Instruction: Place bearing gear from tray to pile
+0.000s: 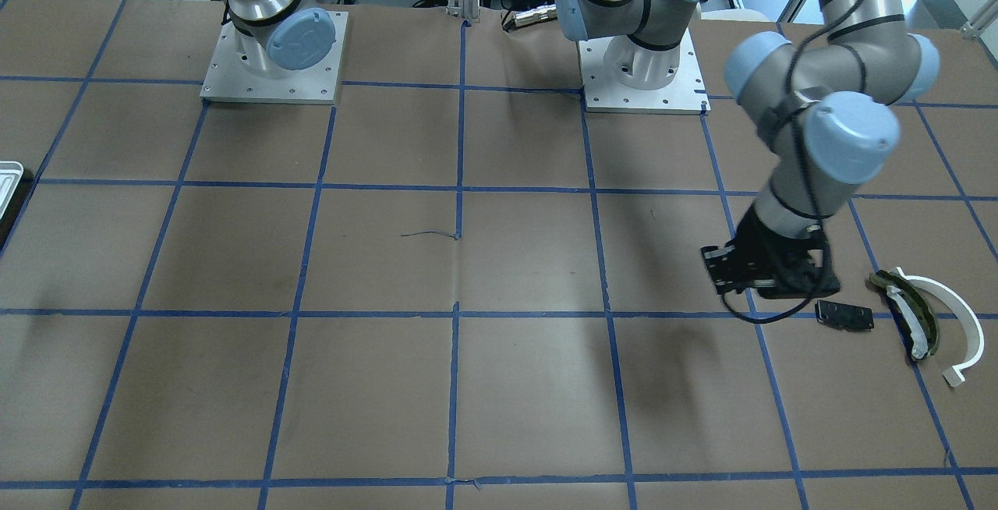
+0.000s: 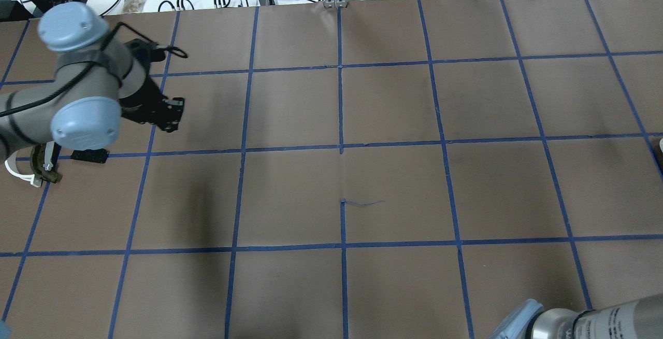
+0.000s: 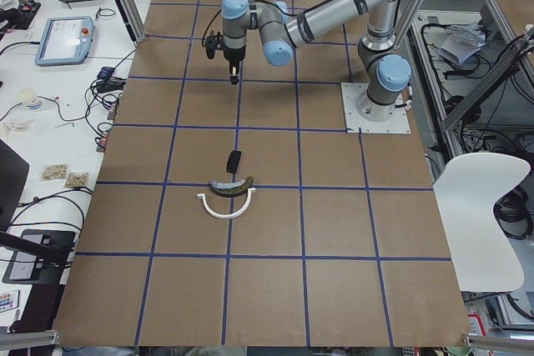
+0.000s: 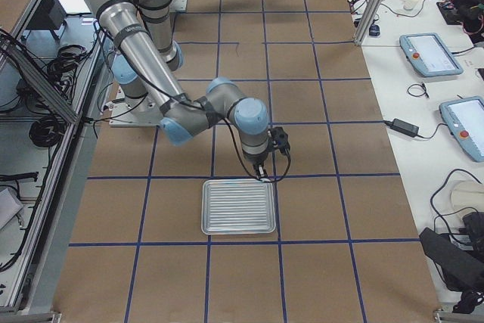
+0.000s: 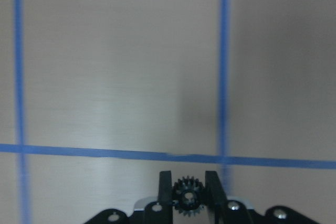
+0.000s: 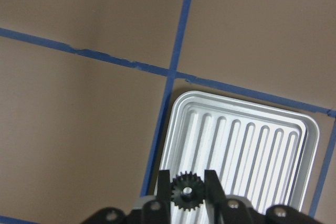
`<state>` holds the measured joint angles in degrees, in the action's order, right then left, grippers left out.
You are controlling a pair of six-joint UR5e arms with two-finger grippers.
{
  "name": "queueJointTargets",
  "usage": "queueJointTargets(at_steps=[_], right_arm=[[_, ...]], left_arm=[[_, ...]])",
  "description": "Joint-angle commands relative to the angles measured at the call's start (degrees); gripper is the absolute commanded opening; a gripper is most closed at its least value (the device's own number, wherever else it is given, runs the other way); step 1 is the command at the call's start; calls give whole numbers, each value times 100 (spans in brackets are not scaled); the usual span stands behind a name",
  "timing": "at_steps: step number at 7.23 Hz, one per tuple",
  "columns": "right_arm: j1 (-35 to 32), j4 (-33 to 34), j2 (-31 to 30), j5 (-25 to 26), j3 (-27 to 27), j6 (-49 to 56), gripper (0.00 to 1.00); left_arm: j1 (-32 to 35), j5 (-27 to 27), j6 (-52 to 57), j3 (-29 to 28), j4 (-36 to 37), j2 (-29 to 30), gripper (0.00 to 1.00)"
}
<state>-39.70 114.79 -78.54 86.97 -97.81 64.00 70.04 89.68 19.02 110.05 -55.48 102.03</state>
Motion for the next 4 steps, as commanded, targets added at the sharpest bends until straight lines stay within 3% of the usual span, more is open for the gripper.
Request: queueJointTargets(at_steps=[1, 3, 4], right_arm=[[-859, -1023, -931, 206, 33, -1260, 9], [-1965, -1685, -1608, 267, 69, -2728, 9], [-2519, -1914, -1769, 259, 95, -3535, 9]], left_arm=[[-1542, -520, 1906, 384, 98, 211, 2], [-1572, -505, 2088, 430, 344, 483, 3], [-1589, -513, 2332, 439, 545, 615, 13]])
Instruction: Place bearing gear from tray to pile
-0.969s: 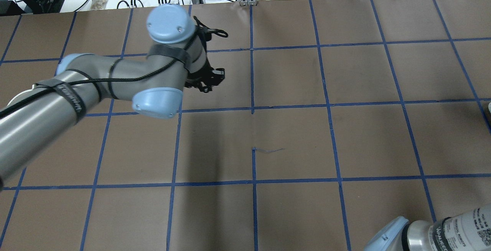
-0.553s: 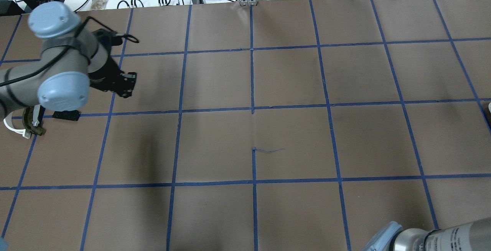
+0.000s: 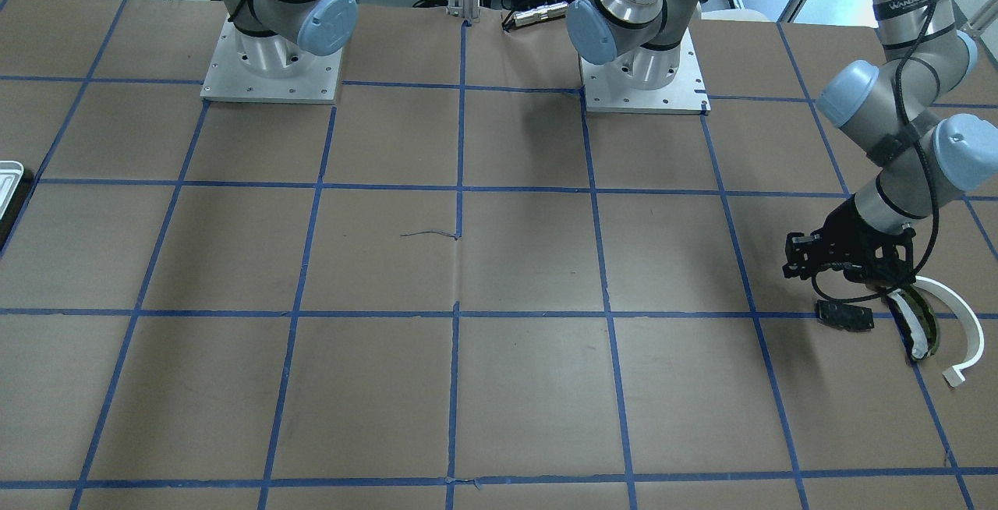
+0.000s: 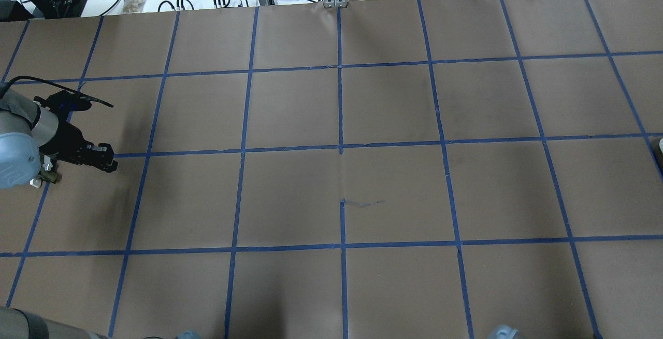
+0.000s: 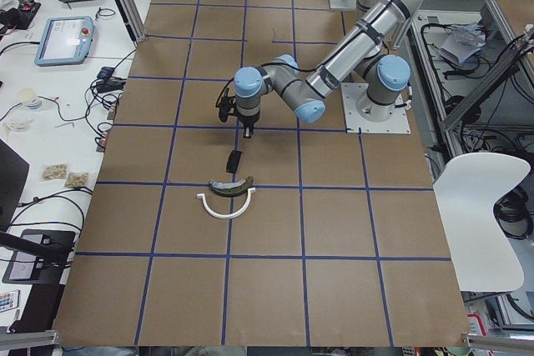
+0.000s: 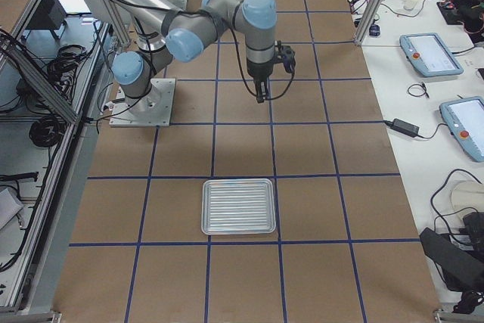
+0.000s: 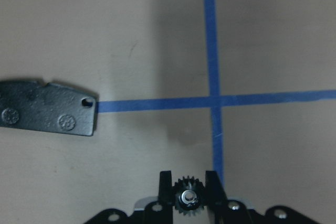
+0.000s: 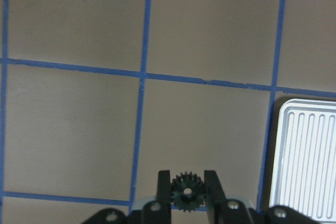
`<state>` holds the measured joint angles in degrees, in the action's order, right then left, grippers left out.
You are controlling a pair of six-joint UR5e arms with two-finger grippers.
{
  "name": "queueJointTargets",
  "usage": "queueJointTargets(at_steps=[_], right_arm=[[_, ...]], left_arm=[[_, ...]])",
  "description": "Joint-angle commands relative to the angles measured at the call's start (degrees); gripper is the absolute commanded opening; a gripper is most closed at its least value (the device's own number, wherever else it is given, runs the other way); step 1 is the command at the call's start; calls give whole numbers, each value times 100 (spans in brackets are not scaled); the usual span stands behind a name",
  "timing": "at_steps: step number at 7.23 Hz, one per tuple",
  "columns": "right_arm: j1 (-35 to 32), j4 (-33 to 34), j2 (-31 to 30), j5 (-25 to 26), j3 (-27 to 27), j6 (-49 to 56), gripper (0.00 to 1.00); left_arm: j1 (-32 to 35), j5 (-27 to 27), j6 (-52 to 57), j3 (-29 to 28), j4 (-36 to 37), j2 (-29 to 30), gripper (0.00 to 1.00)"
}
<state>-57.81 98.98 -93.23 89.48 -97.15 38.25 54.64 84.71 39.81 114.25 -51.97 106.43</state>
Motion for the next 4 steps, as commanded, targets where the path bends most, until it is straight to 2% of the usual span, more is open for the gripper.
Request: queueJointTargets(at_steps=[1, 2, 4], right_arm=[[-1280, -414, -310, 9, 65, -1647, 9], [-1938, -519, -275, 0, 126, -2629, 9], [-3414, -389, 161, -70, 153, -4415, 9]], left_arm=[[-85, -8, 429, 19, 378, 228, 69], [-338, -60, 431, 10, 319, 255, 100], [-367, 19, 291, -25, 284, 160, 100]])
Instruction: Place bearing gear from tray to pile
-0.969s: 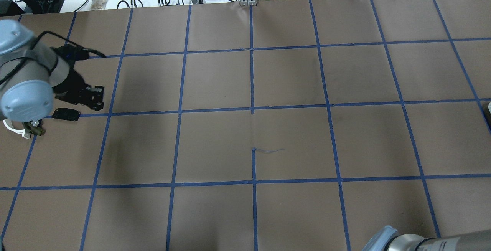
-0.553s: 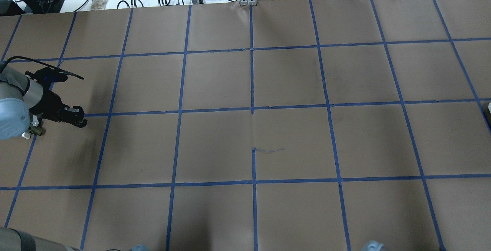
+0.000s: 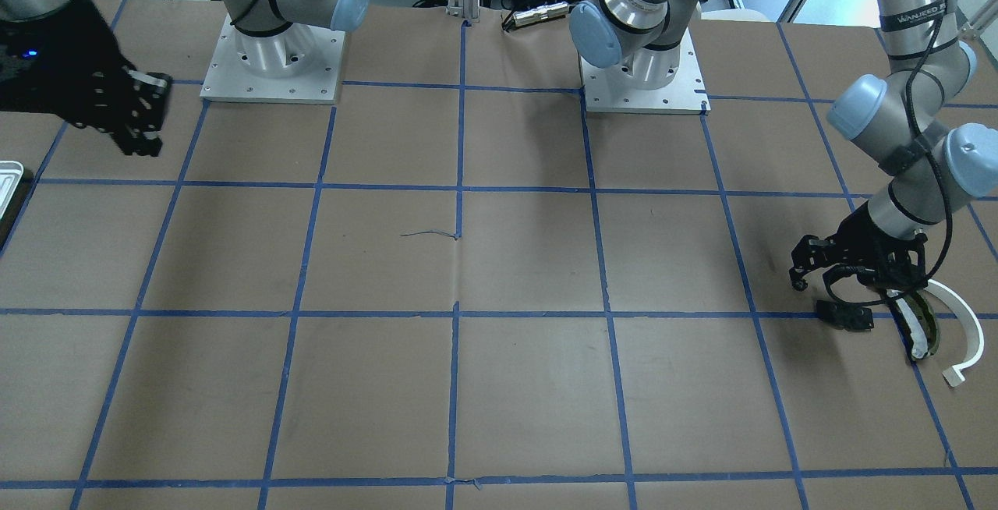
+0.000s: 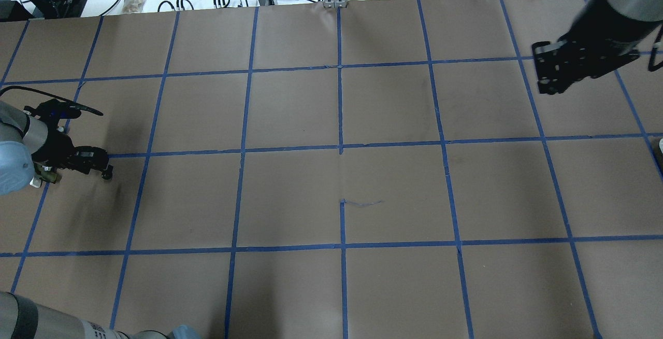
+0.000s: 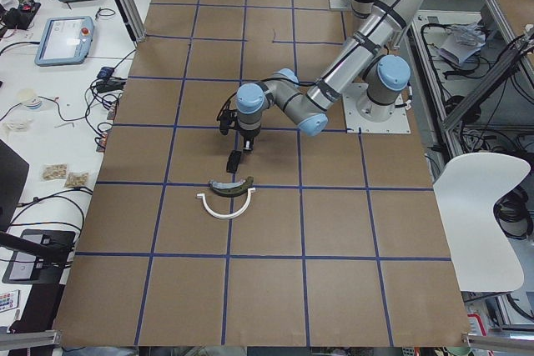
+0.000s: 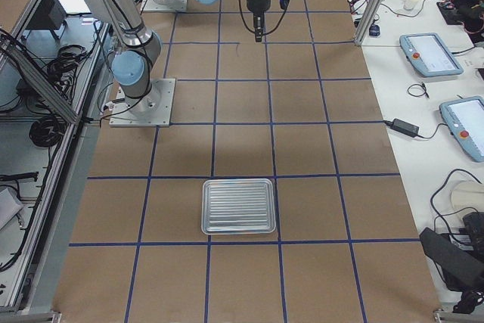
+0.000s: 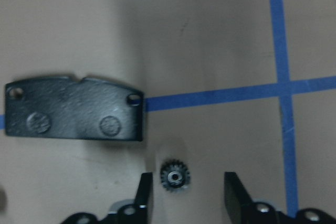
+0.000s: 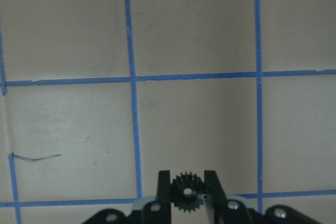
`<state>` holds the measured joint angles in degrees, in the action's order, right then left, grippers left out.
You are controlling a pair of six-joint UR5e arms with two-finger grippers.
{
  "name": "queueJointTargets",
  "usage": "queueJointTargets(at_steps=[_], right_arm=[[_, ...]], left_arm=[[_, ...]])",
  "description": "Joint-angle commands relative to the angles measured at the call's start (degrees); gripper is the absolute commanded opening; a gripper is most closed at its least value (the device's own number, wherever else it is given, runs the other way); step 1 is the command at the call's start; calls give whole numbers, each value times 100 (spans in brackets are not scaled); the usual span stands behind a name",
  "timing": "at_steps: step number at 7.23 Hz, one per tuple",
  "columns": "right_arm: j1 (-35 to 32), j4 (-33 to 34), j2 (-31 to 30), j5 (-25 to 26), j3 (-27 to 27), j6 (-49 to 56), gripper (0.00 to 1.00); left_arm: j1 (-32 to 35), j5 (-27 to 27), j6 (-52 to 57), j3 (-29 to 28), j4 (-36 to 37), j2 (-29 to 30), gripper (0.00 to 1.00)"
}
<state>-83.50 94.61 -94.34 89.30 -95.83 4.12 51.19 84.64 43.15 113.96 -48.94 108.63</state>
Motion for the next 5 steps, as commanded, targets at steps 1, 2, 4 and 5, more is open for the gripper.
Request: queueJointTargets(at_steps=[1, 2, 4, 5], right_arm=[[-1530, 441, 667, -88, 3, -1557, 9], [-2268, 1045, 1193, -27, 2, -1754, 9], [-3108, 2222, 2326, -18, -15, -1843, 10], [-3198, 2420, 2637, 0, -41, -1818, 10]], left_arm=[[83, -9, -53, -57, -176, -288, 100], [380, -27, -61, -171, -238, -464, 100], [1074, -18, -953, -522, -905, -746, 100], [1381, -35, -1489, -585, -1168, -834, 100]])
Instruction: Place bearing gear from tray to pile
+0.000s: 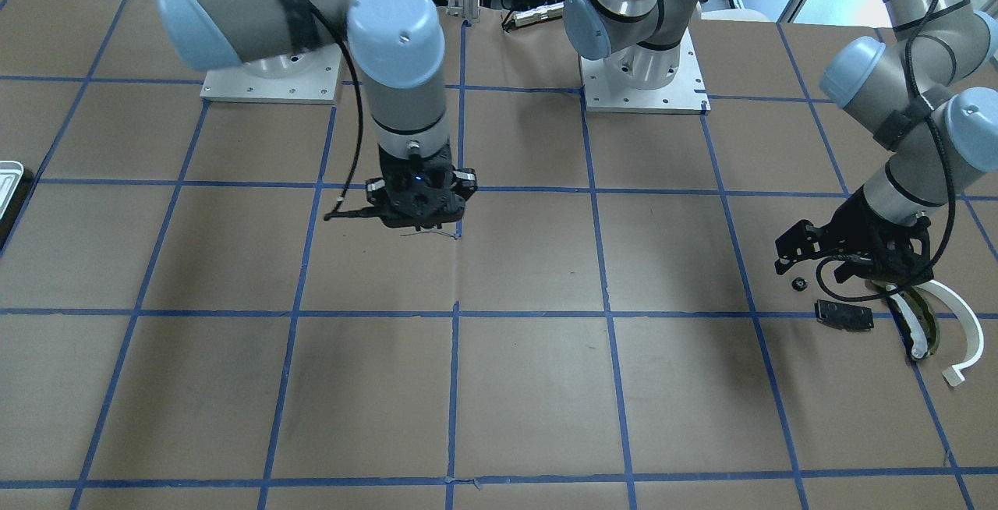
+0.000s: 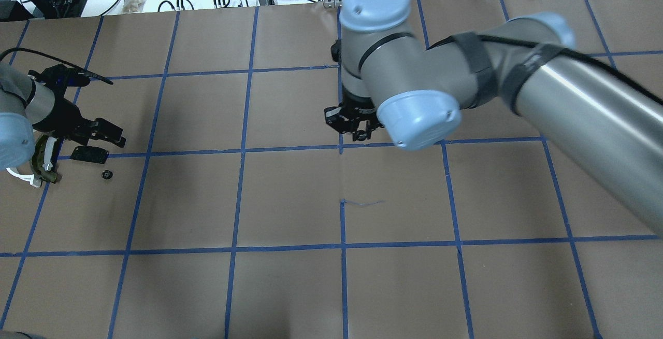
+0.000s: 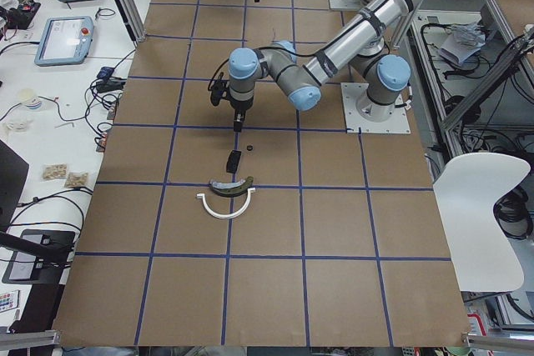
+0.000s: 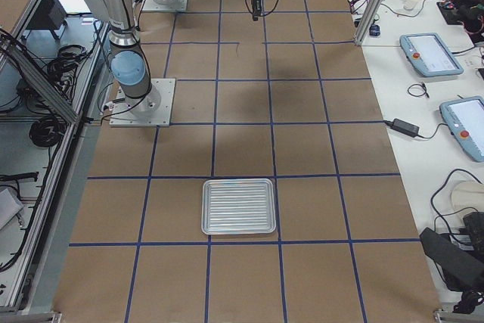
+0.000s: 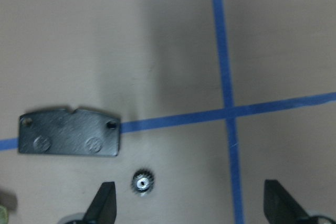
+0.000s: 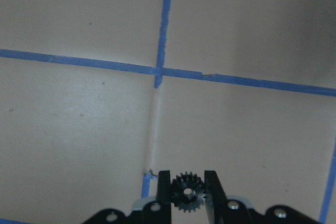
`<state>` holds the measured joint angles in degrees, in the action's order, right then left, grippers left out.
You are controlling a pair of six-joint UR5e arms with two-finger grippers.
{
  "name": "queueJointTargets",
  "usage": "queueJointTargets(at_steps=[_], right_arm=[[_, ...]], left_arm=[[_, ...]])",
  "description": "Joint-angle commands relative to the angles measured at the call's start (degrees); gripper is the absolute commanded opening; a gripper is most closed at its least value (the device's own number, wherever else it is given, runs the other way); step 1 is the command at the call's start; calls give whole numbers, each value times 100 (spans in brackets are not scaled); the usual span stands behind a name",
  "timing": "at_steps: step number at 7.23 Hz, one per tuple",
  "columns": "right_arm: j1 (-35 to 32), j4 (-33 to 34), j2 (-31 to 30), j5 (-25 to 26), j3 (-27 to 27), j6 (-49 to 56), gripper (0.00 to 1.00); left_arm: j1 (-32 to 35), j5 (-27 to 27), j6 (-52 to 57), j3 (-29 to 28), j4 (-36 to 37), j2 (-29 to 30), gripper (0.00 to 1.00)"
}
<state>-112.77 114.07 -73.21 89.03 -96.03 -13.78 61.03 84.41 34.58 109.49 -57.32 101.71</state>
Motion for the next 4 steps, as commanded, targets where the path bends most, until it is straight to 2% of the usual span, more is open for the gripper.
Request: queueJointTargets(at_steps=[1, 2, 4], right_arm=[[-402, 476, 684, 96, -30, 59, 11], [-473, 580, 859, 401, -117, 321, 11], [-491, 1413, 966, 483, -485, 455, 13]], left_arm=[[792, -29, -1316, -139, -333, -186, 100], [1170, -30, -1836, -147, -324, -239, 100], [1874, -3, -2899, -138, -289, -265, 100]])
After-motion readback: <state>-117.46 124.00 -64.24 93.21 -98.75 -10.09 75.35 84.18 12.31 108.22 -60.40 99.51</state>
